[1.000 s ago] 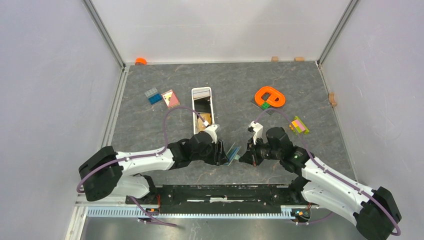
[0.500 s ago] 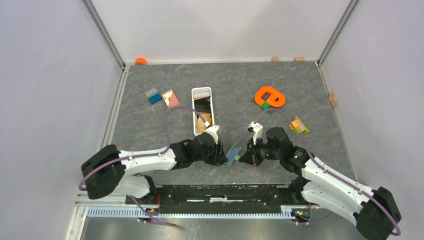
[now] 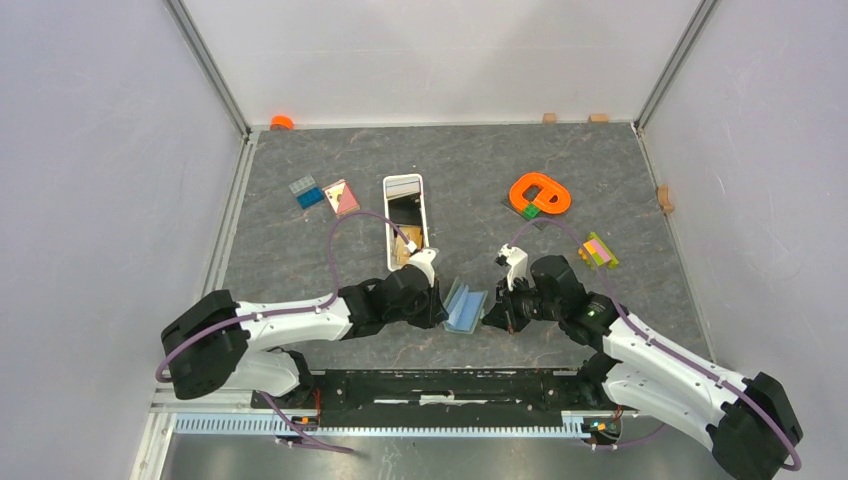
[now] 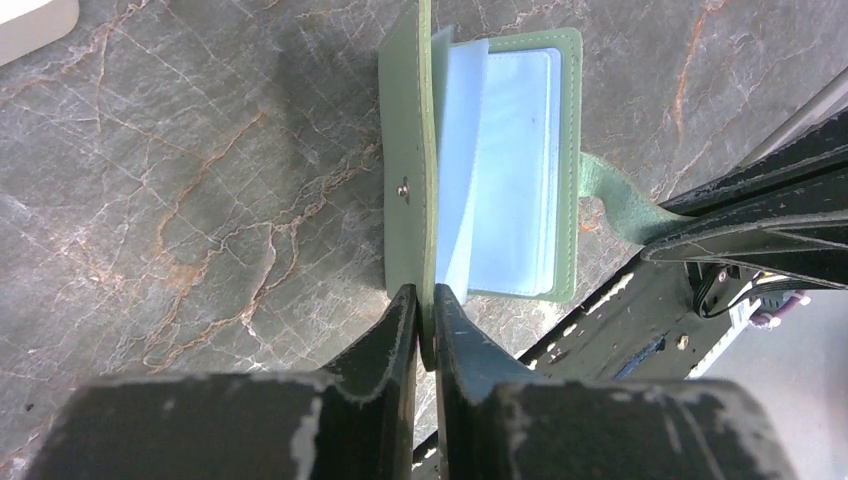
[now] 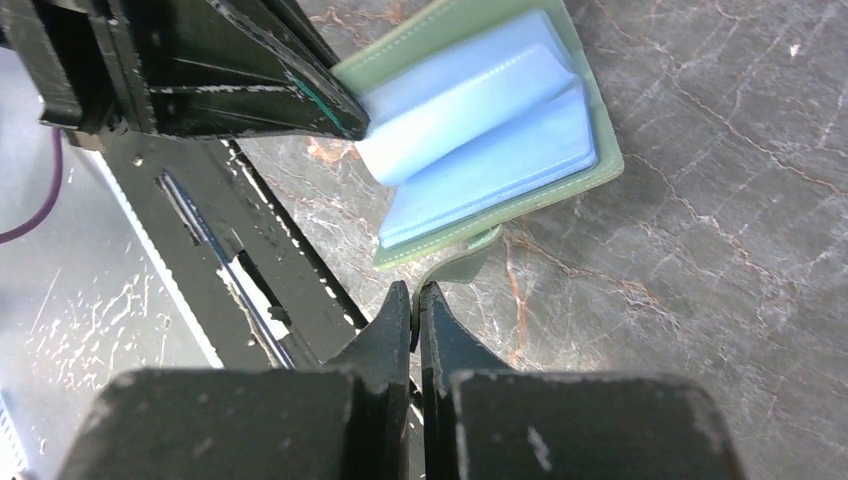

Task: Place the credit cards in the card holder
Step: Open the card holder at the center of the board.

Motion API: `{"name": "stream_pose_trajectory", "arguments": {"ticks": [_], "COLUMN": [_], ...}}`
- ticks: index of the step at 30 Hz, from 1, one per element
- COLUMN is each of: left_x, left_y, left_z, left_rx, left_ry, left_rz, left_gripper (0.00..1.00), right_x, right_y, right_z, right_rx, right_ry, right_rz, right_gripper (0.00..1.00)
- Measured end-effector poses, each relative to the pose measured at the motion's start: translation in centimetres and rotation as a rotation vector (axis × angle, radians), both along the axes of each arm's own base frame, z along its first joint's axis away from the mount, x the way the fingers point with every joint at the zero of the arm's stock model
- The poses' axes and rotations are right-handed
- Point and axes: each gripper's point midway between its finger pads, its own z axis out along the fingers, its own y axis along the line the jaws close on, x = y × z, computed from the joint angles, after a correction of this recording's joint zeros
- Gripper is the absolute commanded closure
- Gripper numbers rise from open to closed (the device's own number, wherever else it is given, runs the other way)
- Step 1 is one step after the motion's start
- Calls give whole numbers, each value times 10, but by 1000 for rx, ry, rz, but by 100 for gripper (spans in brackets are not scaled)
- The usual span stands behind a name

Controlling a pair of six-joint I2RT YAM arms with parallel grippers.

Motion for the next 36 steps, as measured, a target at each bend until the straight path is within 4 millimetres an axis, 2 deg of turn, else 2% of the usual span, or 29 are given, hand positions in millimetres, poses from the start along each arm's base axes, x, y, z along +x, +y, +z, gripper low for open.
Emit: {"name": "stream_pose_trajectory", "arguments": {"ticks": [7,14,20,23,27,29,33,36], "left_x": [1,1,-7,-14,-21,-23,-28,-29], "left_y": [2,6,17,25,31,34,36,35], "left_z": [-1,-5,-16,-24,-31,-34,-36,-31], "left_rx": [9,16,23,30,31,32,22,-3], "left_ry": [-5,-5,21,51,80,92,106,105], "left_rz": [3,19,55,77,93,98,100,98], "left_gripper": [98,98,98,98,98,98,98,98], "right_x": [6,19,31,37,42,44,45,47], "right_y": [-9,-21,-35,-42,-49,-50,-48,-36], "right_z": [-9,-20,-37,-46,-50,-49,-33,-3], "right_rx": [-58,-131,-228,-278,-316,-318,-271,-161], "right_ry": [-4,-28,-31,-31,-45,-51,-82,-124], "right_rz": [-51,-132,-208,-240,-278,-291,-295,-289], "right_gripper": [100,100,100,87,53,42,38,40]}}
